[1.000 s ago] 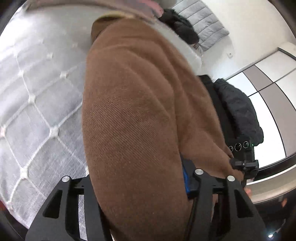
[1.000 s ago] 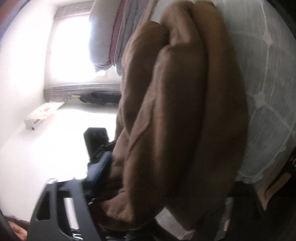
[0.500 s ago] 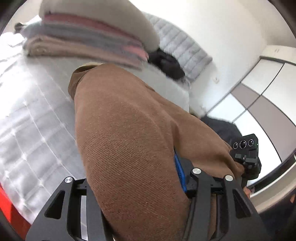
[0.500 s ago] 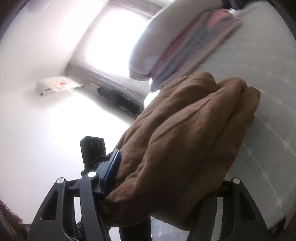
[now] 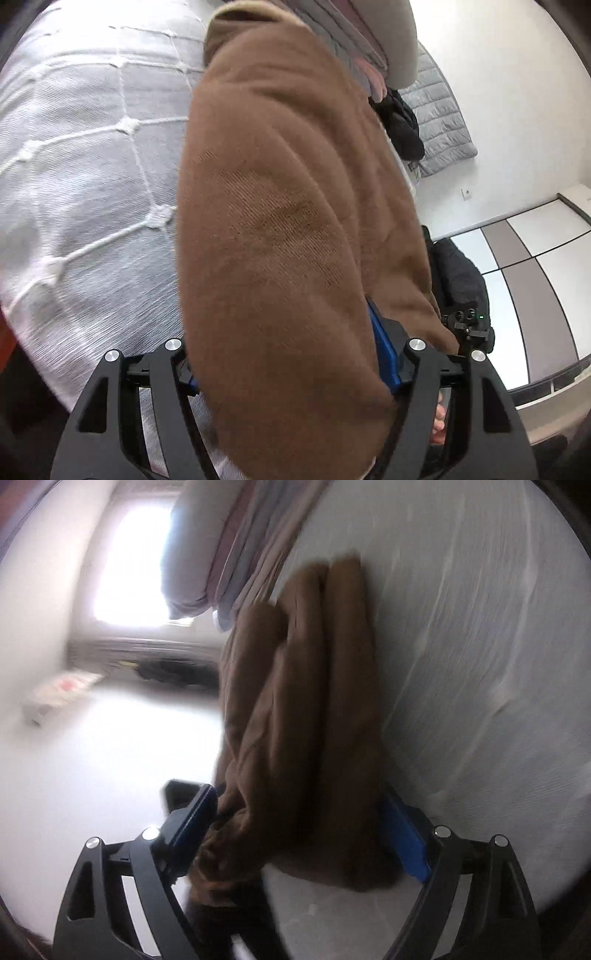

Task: Fold large clothes

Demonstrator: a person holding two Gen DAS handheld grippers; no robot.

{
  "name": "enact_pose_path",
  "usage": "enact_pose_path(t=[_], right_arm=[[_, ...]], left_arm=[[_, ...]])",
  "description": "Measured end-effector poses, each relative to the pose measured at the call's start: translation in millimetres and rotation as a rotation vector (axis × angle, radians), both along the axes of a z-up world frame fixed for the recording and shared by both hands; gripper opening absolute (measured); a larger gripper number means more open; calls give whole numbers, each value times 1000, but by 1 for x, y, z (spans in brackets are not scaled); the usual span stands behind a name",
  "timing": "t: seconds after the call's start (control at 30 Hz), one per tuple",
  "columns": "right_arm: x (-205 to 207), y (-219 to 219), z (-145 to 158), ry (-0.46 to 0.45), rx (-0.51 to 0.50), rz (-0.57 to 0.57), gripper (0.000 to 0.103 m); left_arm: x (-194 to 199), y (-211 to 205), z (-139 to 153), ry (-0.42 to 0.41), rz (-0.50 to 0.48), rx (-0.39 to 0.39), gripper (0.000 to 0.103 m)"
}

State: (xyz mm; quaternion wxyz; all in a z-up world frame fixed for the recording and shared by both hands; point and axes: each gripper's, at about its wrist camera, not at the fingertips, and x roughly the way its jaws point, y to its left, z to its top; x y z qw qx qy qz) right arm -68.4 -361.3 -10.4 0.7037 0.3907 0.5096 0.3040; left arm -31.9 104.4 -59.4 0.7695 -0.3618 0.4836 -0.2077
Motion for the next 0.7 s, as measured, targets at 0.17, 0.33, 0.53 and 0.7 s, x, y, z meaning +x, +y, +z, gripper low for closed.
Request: enact_pose_path(t=[0.17, 0.33, 0.53, 0.7], right_arm=[[2, 16, 93, -252, -80, 32, 87], [23, 84, 117, -374, -78, 232, 88], [47, 80, -19, -123, -248, 196, 25], [39, 53, 19, -118, -209, 158, 56]], left_arm=[[-33, 37, 20, -91, 165, -10, 65], [-56, 77, 61, -259, 293, -29, 72], [-19, 74, 84, -271, 273, 27, 79], [34, 55, 82, -252, 256, 44, 79]])
